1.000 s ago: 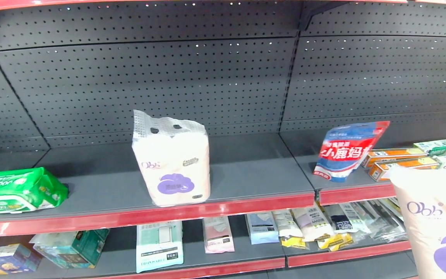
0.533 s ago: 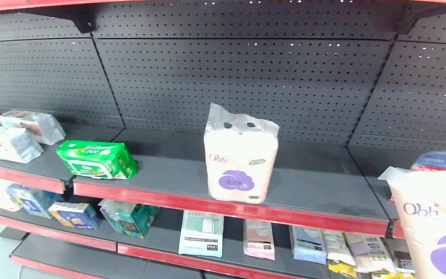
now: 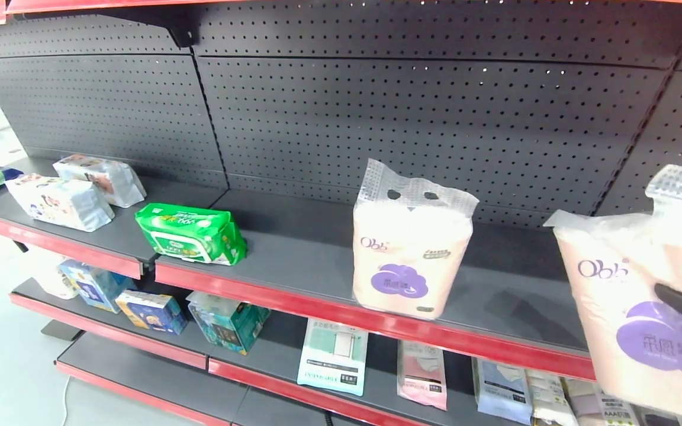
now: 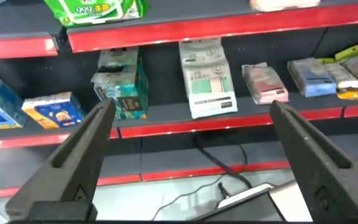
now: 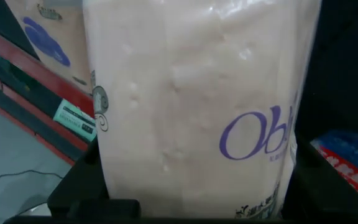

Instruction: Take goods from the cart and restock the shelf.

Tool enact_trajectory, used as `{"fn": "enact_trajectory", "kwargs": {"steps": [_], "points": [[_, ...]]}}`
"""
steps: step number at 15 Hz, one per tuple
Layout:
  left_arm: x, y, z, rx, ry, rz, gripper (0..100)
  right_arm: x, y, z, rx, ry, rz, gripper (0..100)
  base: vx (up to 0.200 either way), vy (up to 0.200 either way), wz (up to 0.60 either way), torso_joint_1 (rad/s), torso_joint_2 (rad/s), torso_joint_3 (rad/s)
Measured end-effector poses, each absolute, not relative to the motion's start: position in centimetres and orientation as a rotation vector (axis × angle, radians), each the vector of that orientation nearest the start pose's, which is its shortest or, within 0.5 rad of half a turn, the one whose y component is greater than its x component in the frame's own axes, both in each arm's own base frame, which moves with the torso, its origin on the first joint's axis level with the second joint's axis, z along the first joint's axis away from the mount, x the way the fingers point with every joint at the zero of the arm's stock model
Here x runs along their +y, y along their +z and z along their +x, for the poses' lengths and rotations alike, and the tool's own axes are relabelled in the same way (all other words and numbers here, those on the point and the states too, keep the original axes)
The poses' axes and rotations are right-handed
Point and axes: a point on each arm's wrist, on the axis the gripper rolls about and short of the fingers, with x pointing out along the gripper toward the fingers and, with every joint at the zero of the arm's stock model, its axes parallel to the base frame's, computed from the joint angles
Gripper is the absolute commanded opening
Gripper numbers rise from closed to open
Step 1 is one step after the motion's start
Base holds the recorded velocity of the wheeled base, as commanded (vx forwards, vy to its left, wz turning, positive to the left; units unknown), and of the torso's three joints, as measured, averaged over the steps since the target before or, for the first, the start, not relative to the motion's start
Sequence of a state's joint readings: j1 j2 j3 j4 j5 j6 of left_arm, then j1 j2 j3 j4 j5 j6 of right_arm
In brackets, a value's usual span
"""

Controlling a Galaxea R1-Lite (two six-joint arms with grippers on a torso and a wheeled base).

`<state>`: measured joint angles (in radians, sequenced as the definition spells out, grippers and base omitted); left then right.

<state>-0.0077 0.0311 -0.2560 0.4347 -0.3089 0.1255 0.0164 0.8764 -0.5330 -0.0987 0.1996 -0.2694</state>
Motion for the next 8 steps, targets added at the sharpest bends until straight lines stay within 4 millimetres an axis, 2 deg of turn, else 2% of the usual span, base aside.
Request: {"fn": "enact_trajectory", "kwargs": {"steps": [4,8], "points": [[-0.5,9.3,-4.3,0.159,-0.246,0.002,100,1.1,22.1,14.7,0.197,0.327,-0.217,0,0.000,0.000,0.00,0.000,0.00,0.000],[-0.1,9.0,-3.6,0.092,-0.021,-0.045,100,1.6,21.1,18.0,0.240,0.388,-0.199,0,0.000,0.000,0.00,0.000,0.00,0.000]]}}
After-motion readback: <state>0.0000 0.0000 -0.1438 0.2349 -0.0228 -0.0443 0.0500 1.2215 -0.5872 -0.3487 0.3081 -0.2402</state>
